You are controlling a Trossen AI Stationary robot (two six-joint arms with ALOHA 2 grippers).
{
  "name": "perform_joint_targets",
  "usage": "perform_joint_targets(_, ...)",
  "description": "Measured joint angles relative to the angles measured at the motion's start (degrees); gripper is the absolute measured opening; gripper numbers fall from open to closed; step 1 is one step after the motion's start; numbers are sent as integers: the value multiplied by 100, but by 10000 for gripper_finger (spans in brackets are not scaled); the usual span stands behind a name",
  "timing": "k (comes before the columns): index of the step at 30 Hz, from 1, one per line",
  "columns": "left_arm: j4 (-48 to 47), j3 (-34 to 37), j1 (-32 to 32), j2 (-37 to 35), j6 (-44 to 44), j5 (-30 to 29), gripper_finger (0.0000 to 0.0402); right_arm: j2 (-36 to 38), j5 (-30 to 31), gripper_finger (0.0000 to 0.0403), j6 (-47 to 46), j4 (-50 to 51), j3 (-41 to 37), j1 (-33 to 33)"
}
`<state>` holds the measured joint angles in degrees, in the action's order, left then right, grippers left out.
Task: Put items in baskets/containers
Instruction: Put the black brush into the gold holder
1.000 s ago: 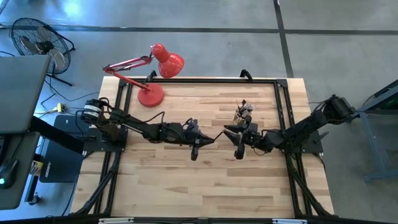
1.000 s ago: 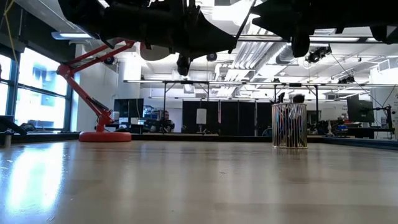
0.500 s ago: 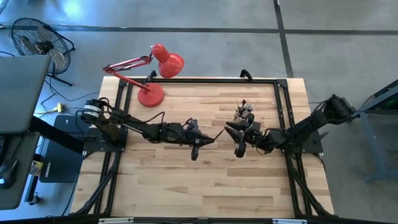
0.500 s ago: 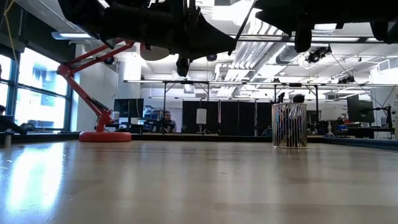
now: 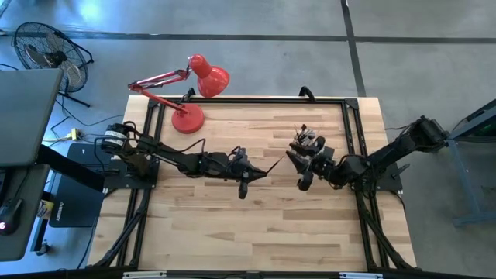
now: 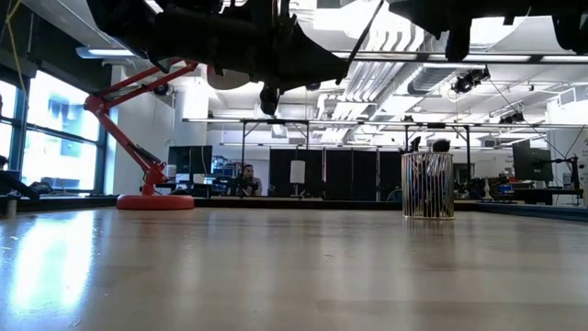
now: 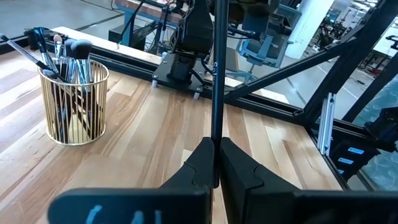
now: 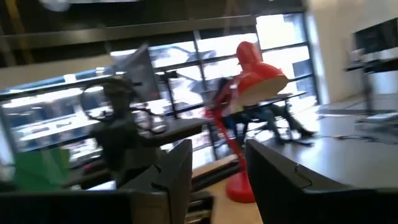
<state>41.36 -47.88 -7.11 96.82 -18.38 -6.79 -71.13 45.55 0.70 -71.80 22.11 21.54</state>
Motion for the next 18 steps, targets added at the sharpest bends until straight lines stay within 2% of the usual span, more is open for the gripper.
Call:
perform_joint_targets(9,24,2,0,0,-1,2,5,-2,-642,175,-1492,797,0,-199)
perform_joint_targets(14,94,3,1,0,-13,0,5,-2,-748,177,-1721,1089,0,-347)
perform_joint_targets(18,111,4,0,0,-48,2,5,-4,-1069,176,-1719,1125,0,-470)
